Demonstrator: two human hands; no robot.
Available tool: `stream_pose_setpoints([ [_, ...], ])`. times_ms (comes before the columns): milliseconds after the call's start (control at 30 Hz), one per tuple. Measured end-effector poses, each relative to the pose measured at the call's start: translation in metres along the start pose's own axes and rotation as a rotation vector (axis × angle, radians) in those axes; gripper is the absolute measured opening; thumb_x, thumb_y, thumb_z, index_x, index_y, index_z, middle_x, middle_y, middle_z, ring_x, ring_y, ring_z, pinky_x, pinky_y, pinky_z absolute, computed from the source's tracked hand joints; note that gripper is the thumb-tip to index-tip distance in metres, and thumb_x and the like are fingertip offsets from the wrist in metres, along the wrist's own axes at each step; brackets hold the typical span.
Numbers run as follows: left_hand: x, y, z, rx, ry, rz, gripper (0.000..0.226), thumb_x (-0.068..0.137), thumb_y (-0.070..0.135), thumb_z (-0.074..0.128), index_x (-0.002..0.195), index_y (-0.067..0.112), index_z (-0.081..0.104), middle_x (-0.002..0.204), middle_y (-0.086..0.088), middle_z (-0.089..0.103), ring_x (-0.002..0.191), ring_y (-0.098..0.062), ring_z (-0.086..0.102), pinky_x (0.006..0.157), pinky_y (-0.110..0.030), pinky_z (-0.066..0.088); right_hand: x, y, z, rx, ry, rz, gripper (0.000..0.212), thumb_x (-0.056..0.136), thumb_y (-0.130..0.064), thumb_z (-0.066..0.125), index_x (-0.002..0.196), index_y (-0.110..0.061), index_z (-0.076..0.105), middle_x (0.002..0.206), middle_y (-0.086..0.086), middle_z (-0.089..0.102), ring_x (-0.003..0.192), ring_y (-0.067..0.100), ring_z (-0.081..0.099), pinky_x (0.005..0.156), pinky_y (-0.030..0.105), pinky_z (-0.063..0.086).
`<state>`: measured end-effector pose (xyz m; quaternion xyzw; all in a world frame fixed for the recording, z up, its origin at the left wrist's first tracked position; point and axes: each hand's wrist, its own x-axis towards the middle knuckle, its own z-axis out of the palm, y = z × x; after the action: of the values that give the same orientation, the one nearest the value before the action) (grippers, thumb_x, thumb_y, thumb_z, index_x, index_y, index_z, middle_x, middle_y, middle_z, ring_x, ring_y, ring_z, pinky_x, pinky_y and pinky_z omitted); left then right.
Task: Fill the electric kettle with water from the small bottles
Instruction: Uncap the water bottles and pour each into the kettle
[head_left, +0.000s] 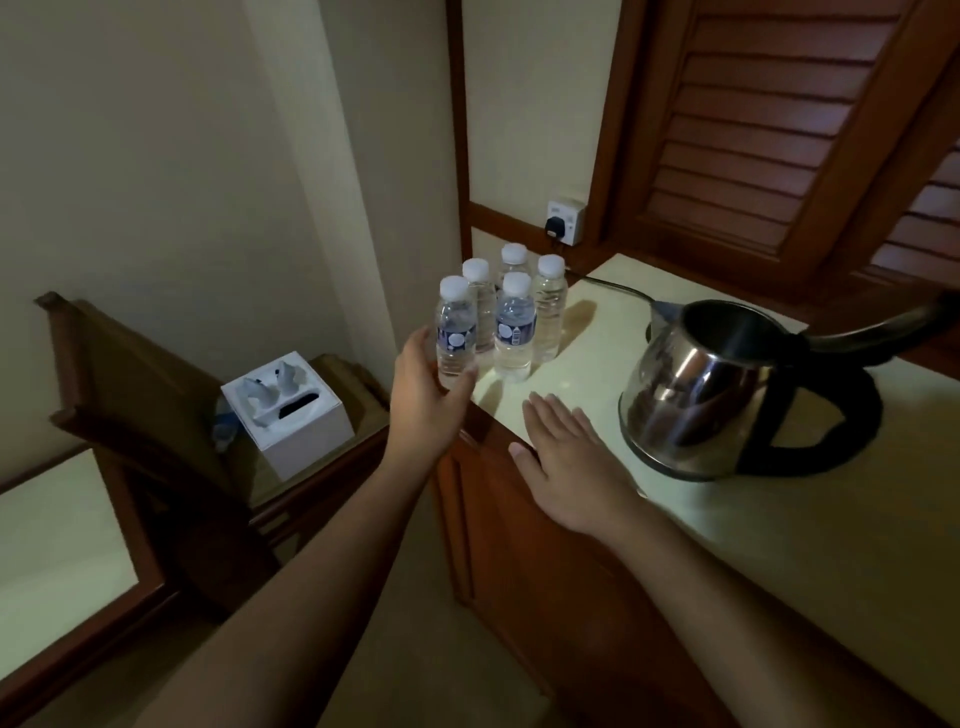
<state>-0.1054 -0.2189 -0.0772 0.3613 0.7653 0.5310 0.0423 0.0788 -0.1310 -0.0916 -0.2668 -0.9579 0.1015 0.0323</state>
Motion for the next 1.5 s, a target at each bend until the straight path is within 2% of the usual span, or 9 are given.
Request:
stream_pose_setpoints([
  [167, 0.023, -0.008, 0.018, -0.033, -0.024, -0.014, 0.074, 0.086, 0.043, 0.081, 0.145, 0.021, 0.041, 0.138, 0.001, 0.063, 0.121, -0.017, 0.065, 0.099, -0.042, 0.056, 0.000, -0.005, 0.003, -0.104, -0.034, 0.033, 0.069, 0.105, -0.054, 0.007, 0.161, -0.015, 0.000, 0.169, 0.000, -0.005, 0.155, 0.013, -0.012, 0.126, 0.042, -0.004],
  [433, 0.031, -0.005, 0.016, 0.023, 0.003, -0.001, 0.045, 0.089, 0.035, 0.082, 0.110, 0.024, 0.044, 0.112, 0.004, 0.067, 0.097, -0.018, 0.068, 0.078, -0.036, 0.057, -0.003, -0.005, 0.003, -0.046, 0.007, 0.031, 0.067, 0.106, -0.054, 0.011, 0.161, -0.016, 0.002, 0.170, -0.002, -0.003, 0.154, 0.009, -0.012, 0.127, 0.040, -0.003],
  [633, -0.009, 0.016, -0.016, -0.047, -0.128, 0.100, 0.040, 0.085, 0.032, 0.087, 0.100, 0.028, 0.050, 0.099, 0.012, 0.069, 0.084, 0.004, 0.066, 0.064, -0.008, 0.046, -0.024, -0.016, -0.038, 0.263, 0.367, -0.017, 0.060, 0.106, -0.049, 0.031, 0.159, -0.021, 0.025, 0.165, -0.005, 0.026, 0.152, 0.007, 0.020, 0.123, 0.038, 0.025],
  [800, -0.047, 0.043, -0.026, -0.189, -0.372, 0.265, 0.054, 0.078, 0.030, 0.093, 0.123, 0.026, 0.064, 0.114, 0.015, 0.075, 0.106, -0.001, 0.072, 0.085, -0.018, 0.055, -0.043, -0.030, -0.102, 0.329, 0.688, -0.146, 0.052, 0.099, -0.042, 0.057, 0.141, -0.011, 0.055, 0.121, -0.002, 0.064, 0.110, 0.000, 0.054, 0.091, 0.016, 0.048],
  [900, -0.061, 0.059, -0.022, -0.209, -0.477, 0.306, 0.060, 0.075, 0.038, 0.093, 0.127, 0.028, 0.066, 0.115, 0.017, 0.075, 0.108, -0.005, 0.072, 0.088, -0.018, 0.054, -0.050, -0.026, -0.128, 0.156, 0.759, -0.212, 0.031, 0.091, -0.044, 0.069, 0.109, -0.018, 0.071, 0.094, -0.002, 0.065, 0.084, 0.005, 0.054, 0.072, 0.023, 0.050],
  [1000, -0.066, 0.071, -0.016, -0.262, -0.564, 0.281, 0.060, 0.075, 0.037, 0.093, 0.129, 0.028, 0.068, 0.114, 0.018, 0.076, 0.108, -0.005, 0.072, 0.085, -0.016, 0.054, -0.058, -0.020, -0.146, 0.170, 0.667, -0.031, 0.040, 0.083, -0.062, 0.067, 0.085, -0.022, 0.072, 0.080, -0.009, 0.058, 0.070, 0.007, 0.053, 0.062, 0.032, 0.049],
  [1167, -0.067, 0.091, -0.005, -0.325, -0.701, 0.267, 0.051, 0.077, 0.024, 0.093, 0.124, 0.028, 0.074, 0.111, 0.014, 0.079, 0.109, -0.007, 0.072, 0.092, -0.020, 0.054, -0.081, -0.010, -0.169, 0.151, 0.564, 0.004, 0.042, 0.084, -0.059, 0.066, 0.081, -0.018, 0.071, 0.075, -0.011, 0.054, 0.072, 0.011, 0.051, 0.065, 0.024, 0.039],
  [1367, -0.062, 0.110, 0.006, -0.404, -0.973, 0.235, 0.045, 0.081, 0.010, 0.088, 0.123, 0.020, 0.074, 0.110, 0.003, 0.080, 0.104, -0.014, 0.075, 0.089, -0.020, 0.055, -0.111, 0.007, -0.193, 0.225, 0.383, -0.069, 0.032, 0.091, -0.047, 0.061, 0.105, -0.022, 0.074, 0.096, -0.006, 0.063, 0.090, 0.012, 0.060, 0.077, 0.042, 0.050],
  [1500, -0.057, 0.117, 0.014, -0.398, -1.117, 0.256, 0.048, 0.086, -0.004, 0.079, 0.129, 0.013, 0.064, 0.104, 0.018, 0.076, 0.099, 0.001, 0.070, 0.087, -0.013, 0.050, -0.128, 0.015, -0.202, 0.199, 0.332, -0.116, 0.028, 0.095, -0.017, 0.064, 0.123, -0.020, 0.069, 0.119, -0.004, 0.067, 0.113, 0.006, 0.058, 0.093, 0.021, 0.046],
])
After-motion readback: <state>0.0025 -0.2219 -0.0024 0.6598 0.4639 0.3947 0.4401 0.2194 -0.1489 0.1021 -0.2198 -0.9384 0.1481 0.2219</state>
